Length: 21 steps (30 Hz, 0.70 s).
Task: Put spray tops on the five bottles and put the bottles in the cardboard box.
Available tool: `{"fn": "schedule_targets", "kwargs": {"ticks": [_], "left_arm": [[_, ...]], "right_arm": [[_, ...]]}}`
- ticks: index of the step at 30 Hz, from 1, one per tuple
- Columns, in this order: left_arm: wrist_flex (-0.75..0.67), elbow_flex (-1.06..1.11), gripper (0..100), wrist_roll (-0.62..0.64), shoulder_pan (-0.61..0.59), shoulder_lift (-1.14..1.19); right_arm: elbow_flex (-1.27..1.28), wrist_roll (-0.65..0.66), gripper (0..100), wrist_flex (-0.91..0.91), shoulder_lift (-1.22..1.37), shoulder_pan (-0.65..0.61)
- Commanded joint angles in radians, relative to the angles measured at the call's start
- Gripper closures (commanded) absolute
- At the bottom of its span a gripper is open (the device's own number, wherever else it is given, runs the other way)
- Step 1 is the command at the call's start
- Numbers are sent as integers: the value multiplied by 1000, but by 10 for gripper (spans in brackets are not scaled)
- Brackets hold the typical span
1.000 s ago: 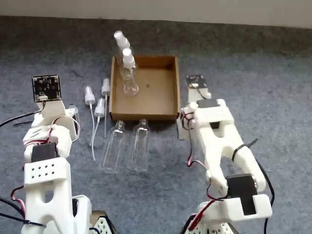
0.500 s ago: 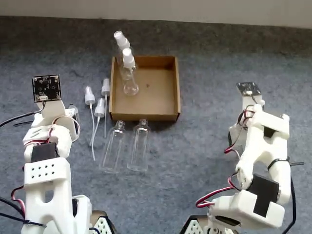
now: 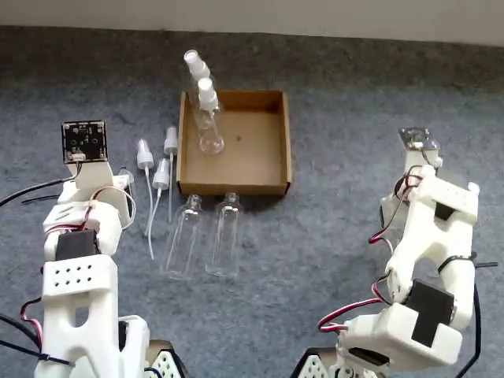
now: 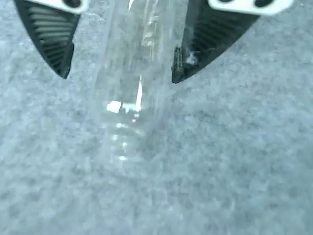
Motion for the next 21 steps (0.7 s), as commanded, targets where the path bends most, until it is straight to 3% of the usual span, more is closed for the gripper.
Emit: {"fn": "schedule_targets", "kwargs": {"ticks": [1,8,16,21], "left_arm": [[-14,-2,873,6,18,-5],[-14,-2,873,6,16,-5],[-17,-2,873,5,18,-5],[-15,-2,873,5,18,-5]], "right_arm": [[-165,-14,728,74,54,-48],[-412,-57,728,159,285,-54],[-492,-54,728,176,348,-39],[-495,100,728,272,351,-45]]}}
